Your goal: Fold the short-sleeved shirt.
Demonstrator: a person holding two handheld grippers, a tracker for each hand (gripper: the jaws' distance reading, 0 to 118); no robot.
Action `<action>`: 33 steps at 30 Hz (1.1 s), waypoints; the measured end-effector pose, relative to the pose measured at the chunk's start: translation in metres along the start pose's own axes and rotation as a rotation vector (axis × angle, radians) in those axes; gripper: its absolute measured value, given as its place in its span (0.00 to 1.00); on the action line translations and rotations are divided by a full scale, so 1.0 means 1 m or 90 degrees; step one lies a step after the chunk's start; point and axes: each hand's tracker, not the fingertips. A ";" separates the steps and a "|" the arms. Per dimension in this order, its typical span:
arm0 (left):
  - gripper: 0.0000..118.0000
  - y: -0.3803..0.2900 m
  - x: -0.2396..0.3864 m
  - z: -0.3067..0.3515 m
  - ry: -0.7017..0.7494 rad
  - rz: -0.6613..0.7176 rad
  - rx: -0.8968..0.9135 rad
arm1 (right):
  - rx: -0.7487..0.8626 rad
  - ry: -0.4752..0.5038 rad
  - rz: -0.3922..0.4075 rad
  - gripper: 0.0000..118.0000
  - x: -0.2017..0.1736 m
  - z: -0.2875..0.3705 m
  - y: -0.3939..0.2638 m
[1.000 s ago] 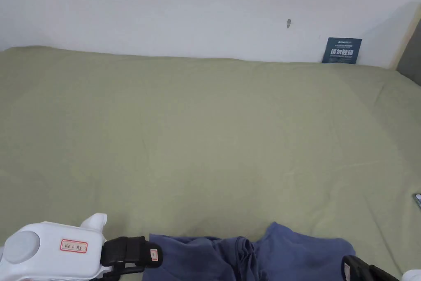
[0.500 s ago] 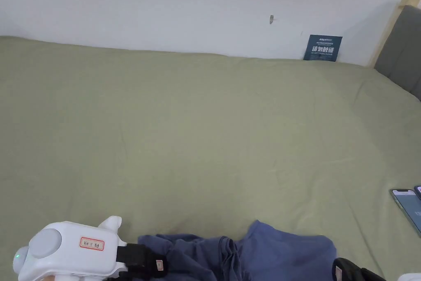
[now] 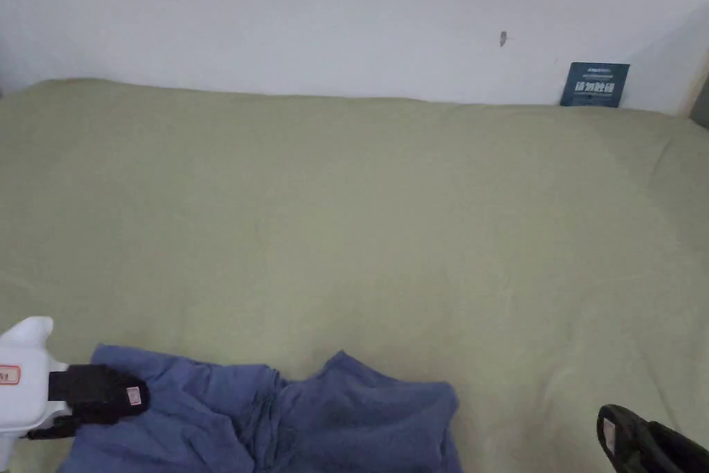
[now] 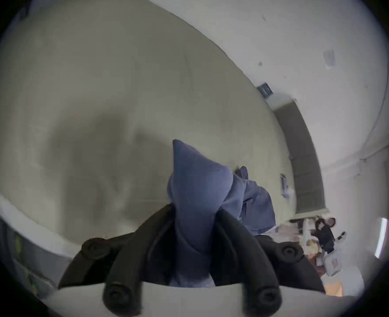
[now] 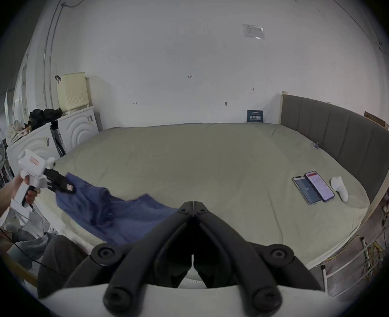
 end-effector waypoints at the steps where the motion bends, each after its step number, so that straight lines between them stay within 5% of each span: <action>1: 0.15 0.001 0.001 0.008 0.035 -0.018 0.004 | 0.001 0.007 0.000 0.00 -0.001 -0.003 0.001; 12: 0.15 -0.014 0.130 -0.007 0.037 -0.109 -0.062 | 0.042 0.017 0.016 0.00 -0.007 0.001 0.017; 23: 0.15 -0.058 0.249 -0.140 0.108 -0.272 -0.133 | 0.024 0.015 -0.015 0.00 0.006 0.000 0.010; 24: 0.22 -0.061 0.254 -0.151 0.111 -0.291 -0.125 | 0.022 0.014 -0.018 0.00 0.007 0.000 0.009; 25: 0.43 -0.064 0.255 -0.161 0.050 -0.281 -0.111 | 0.018 0.012 -0.022 0.00 0.008 0.000 0.008; 26: 0.81 -0.067 0.258 -0.172 0.023 -0.293 -0.128 | 0.014 0.011 -0.025 0.00 0.009 0.000 0.007; 27: 0.95 -0.067 0.260 -0.176 0.035 -0.284 -0.127 | 0.009 0.008 -0.028 0.00 0.010 0.001 0.006; 31: 0.94 -0.058 0.248 -0.148 -0.037 -0.232 -0.058 | -0.011 0.021 -0.057 0.00 0.018 0.001 0.005; 32: 0.89 -0.054 0.240 -0.135 -0.068 -0.216 -0.048 | -0.011 0.020 -0.056 0.00 0.017 0.001 0.005; 33: 0.73 -0.051 0.232 -0.124 -0.092 -0.204 -0.045 | -0.012 0.020 -0.055 0.00 0.017 0.000 0.004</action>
